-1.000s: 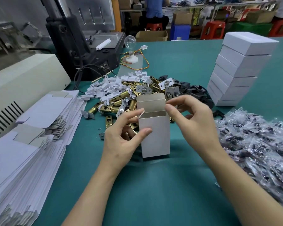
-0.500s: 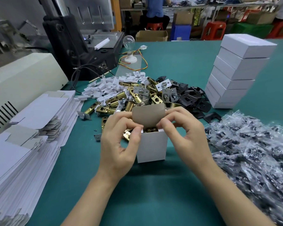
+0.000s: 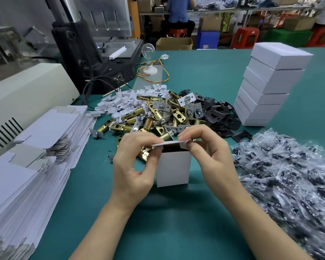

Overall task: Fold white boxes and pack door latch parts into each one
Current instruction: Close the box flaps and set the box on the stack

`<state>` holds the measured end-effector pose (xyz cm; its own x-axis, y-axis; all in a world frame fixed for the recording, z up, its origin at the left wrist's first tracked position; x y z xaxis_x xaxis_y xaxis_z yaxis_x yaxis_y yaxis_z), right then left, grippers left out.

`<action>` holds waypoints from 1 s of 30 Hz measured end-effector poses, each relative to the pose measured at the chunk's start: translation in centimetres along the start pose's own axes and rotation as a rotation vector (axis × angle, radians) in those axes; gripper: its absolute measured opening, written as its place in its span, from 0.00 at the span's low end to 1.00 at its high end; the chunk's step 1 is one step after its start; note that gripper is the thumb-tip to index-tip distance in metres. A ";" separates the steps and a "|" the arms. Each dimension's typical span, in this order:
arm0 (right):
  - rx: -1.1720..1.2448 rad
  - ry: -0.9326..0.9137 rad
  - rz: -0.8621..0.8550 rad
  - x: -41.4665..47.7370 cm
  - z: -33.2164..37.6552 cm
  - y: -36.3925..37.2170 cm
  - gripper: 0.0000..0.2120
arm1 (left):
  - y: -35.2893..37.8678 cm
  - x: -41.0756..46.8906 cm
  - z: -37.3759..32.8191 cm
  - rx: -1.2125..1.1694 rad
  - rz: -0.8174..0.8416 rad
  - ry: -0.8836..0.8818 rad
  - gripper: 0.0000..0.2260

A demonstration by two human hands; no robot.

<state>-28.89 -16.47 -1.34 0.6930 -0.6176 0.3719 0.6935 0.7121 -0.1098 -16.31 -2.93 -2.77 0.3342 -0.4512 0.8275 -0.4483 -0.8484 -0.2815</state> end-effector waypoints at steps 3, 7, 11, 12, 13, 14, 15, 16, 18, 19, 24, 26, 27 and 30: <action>0.031 0.012 0.001 -0.1 0.3 -0.1 0.12 | -0.1 0.0 0.3 0.044 0.003 0.030 0.04; -0.054 0.020 0.021 -0.3 0.4 0.0 0.06 | 0.0 -0.1 0.1 0.004 0.028 -0.019 0.15; -0.153 0.003 0.032 -0.2 0.1 -0.2 0.05 | 0.2 0.0 -0.2 -0.063 0.001 -0.108 0.09; -0.195 -0.009 0.028 -0.2 0.0 -0.3 0.06 | 0.2 0.1 -0.1 -0.062 -0.002 -0.113 0.07; -0.223 -0.018 0.025 -0.2 0.0 -0.2 0.07 | 0.2 0.1 0.0 -0.059 0.003 -0.116 0.06; -0.239 -0.025 0.023 -0.2 -0.1 -0.2 0.07 | 0.3 0.1 0.1 -0.056 0.010 -0.119 0.06; -0.248 -0.031 0.020 -0.2 -0.1 -0.1 0.07 | 0.3 0.1 0.1 -0.057 0.017 -0.126 0.06; -0.254 -0.038 0.015 -0.1 -0.1 -0.1 0.07 | 0.4 0.1 0.1 -0.059 0.023 -0.139 0.06; -0.272 -0.044 0.006 -0.1 0.0 -0.1 0.07 | 0.4 0.2 0.1 -0.067 0.030 -0.144 0.06; -0.280 -0.046 0.001 -0.2 0.0 -0.1 0.07 | 0.4 0.2 0.1 -0.070 0.031 -0.134 0.05; -0.229 -0.010 -0.050 -0.3 0.2 -0.2 0.07 | 0.3 0.1 0.1 -0.162 0.015 -0.206 0.05; -0.212 -0.002 -0.059 -0.4 0.3 -0.2 0.07 | 0.3 0.0 0.1 -0.225 0.005 -0.256 0.06; -0.209 -0.005 -0.059 -0.4 0.4 -0.2 0.06 | 0.2 0.1 0.1 -0.246 0.005 -0.268 0.06; -0.210 -0.028 -0.046 -0.5 0.3 -0.4 0.06 | 0.1 0.2 0.0 -0.235 0.028 -0.235 0.05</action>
<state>-29.52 -16.32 -1.15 0.6557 -0.6364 0.4063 0.7523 0.5959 -0.2809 -16.26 -3.11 -2.67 0.4887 -0.5484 0.6785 -0.6299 -0.7599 -0.1605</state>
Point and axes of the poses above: each hand's wrist, its own x-axis towards the middle knuckle, its own y-axis out of the palm, z = x × y, the point moved 2 cm from there along x, towards the middle knuckle, and after that the axes turned 8 degrees about y, right-handed, at the moved point
